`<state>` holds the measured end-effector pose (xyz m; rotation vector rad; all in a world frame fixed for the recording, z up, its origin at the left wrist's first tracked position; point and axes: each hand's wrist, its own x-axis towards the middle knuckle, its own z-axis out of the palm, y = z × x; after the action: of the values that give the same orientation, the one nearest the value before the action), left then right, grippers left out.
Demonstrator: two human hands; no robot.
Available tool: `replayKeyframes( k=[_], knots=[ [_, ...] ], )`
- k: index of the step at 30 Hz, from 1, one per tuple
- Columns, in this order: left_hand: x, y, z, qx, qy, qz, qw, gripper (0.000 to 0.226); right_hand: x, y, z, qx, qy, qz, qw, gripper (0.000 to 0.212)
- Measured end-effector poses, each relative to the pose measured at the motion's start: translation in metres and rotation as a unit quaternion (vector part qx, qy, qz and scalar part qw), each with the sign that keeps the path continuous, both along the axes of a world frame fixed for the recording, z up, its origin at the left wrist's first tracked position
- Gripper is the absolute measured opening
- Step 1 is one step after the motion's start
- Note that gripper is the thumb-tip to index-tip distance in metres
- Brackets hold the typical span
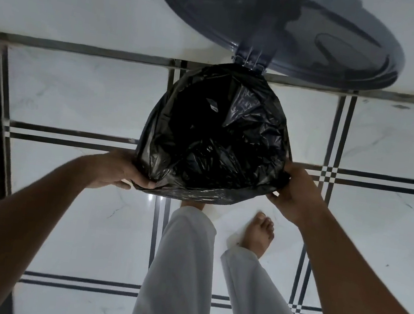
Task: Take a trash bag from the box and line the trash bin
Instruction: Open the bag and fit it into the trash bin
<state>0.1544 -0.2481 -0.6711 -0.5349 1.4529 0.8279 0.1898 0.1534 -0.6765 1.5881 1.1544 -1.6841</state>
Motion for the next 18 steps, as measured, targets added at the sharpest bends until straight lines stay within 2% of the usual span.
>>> replayKeyframes(
  k=[3, 7, 9, 11, 13, 14, 16, 18],
  knots=[
    [0.010, 0.013, -0.013, -0.080, 0.080, -0.013, 0.993, 0.043, 0.003, -0.005, -0.001, 0.006, 0.006, -0.015, 1.000, 0.028],
    [0.022, 0.031, -0.028, -0.133, 0.107, -0.023, 0.985, 0.033, 0.013, -0.005, -0.005, 0.012, 0.002, -0.012, 1.000, 0.025],
    [0.027, 0.034, -0.037, -0.200, 0.156, -0.105, 0.962, 0.025, 0.022, -0.008, -0.007, 0.079, -0.010, 0.102, 0.992, 0.017],
    [0.029, 0.038, -0.042, -0.248, 0.175, -0.132, 0.944, 0.020, 0.026, -0.008, -0.011, 0.195, -0.018, 0.227, 0.954, 0.031],
    [0.027, 0.040, -0.045, -0.244, 0.129, -0.021, 0.961, 0.021, 0.020, -0.007, -0.015, 0.246, -0.037, 0.249, 0.936, 0.037],
    [0.026, 0.041, -0.046, -0.234, 0.077, 0.075, 0.966, 0.022, 0.014, -0.006, -0.016, 0.231, -0.050, 0.216, 0.947, 0.037],
    [0.022, 0.042, -0.040, -0.181, -0.002, 0.240, 0.954, 0.025, 0.004, -0.005, -0.016, 0.179, -0.075, 0.143, 0.971, 0.031],
    [0.022, 0.041, -0.041, -0.140, -0.013, 0.340, 0.930, 0.022, -0.004, -0.002, -0.014, 0.146, -0.066, 0.105, 0.982, 0.027]
  ],
)
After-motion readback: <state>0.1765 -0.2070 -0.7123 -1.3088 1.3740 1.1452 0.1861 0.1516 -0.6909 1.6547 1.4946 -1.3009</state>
